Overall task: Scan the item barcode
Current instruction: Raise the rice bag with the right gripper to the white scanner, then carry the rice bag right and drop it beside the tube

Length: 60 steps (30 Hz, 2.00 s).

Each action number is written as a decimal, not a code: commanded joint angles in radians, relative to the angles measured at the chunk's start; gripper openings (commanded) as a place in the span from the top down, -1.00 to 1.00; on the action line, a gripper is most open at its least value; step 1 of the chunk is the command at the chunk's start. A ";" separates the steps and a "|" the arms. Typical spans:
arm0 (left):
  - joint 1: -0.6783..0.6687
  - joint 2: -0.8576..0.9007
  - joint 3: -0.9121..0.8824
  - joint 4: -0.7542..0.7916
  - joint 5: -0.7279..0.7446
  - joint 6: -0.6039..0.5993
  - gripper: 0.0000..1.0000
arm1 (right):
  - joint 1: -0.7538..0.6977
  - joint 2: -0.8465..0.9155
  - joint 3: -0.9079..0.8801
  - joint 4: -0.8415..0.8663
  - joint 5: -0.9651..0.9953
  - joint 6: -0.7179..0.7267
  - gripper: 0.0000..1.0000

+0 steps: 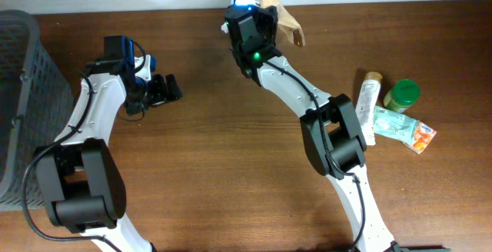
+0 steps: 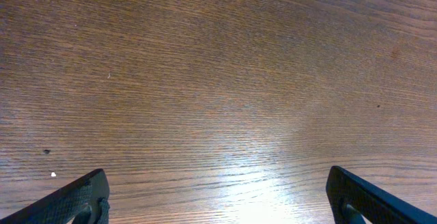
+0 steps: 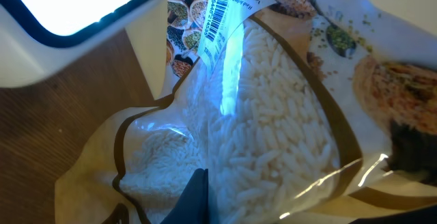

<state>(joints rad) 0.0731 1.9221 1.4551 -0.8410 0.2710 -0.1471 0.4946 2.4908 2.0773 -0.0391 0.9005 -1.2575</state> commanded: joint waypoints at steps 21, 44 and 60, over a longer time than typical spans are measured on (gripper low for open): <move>0.002 -0.011 0.007 0.002 -0.006 0.006 -0.99 | -0.002 0.016 0.020 0.094 -0.099 0.091 0.92; 0.002 -0.011 0.007 0.002 -0.006 0.006 -0.98 | 0.031 -0.634 0.020 -0.741 -0.365 0.938 0.92; 0.002 -0.011 0.007 0.002 -0.006 0.006 -0.98 | -0.417 -0.682 -0.278 -1.257 -0.947 1.398 0.91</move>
<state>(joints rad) 0.0731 1.9221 1.4551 -0.8406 0.2684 -0.1471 0.1326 1.7958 1.8862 -1.3209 -0.0071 0.1116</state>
